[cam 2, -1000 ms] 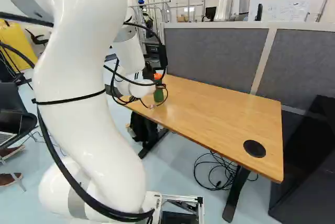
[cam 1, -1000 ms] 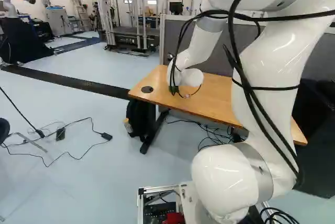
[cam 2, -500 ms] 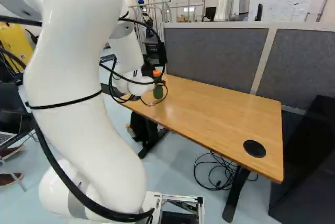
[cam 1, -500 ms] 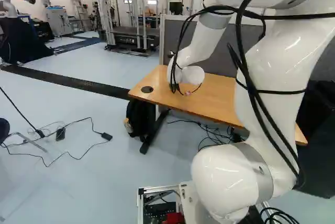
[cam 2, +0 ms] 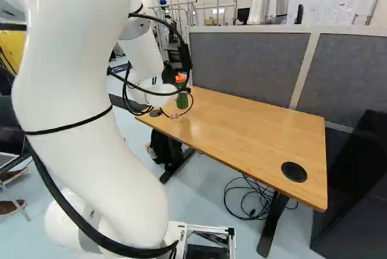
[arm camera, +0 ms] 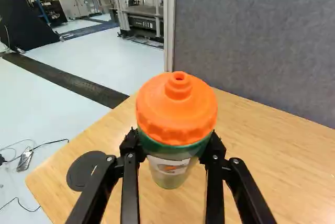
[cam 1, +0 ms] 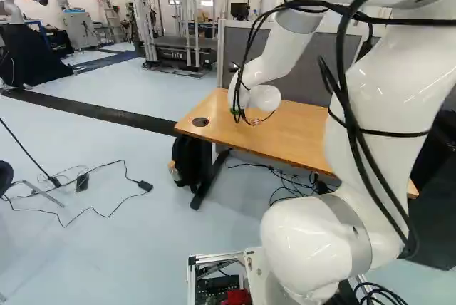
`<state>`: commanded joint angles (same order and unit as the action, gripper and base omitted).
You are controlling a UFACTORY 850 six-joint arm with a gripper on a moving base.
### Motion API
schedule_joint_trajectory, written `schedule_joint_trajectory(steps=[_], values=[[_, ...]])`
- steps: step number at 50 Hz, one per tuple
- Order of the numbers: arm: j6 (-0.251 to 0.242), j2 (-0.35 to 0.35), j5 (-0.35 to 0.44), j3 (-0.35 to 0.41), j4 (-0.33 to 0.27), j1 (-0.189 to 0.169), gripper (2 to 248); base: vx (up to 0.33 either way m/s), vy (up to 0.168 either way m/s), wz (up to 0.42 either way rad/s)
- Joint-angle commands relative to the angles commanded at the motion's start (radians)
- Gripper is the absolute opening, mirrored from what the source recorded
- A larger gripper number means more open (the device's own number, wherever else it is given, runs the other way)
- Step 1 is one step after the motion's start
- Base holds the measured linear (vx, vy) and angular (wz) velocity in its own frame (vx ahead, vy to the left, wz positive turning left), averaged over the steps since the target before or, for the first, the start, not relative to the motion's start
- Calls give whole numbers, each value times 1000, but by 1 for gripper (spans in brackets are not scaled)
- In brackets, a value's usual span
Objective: Pick up the green bottle from the table
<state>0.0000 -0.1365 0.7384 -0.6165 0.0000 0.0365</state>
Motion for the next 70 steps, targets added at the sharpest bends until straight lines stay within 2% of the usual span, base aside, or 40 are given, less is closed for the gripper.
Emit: schedule_joint_trajectory(steps=[70], values=[[0,426,0,250,0,7,6,0,0,0]])
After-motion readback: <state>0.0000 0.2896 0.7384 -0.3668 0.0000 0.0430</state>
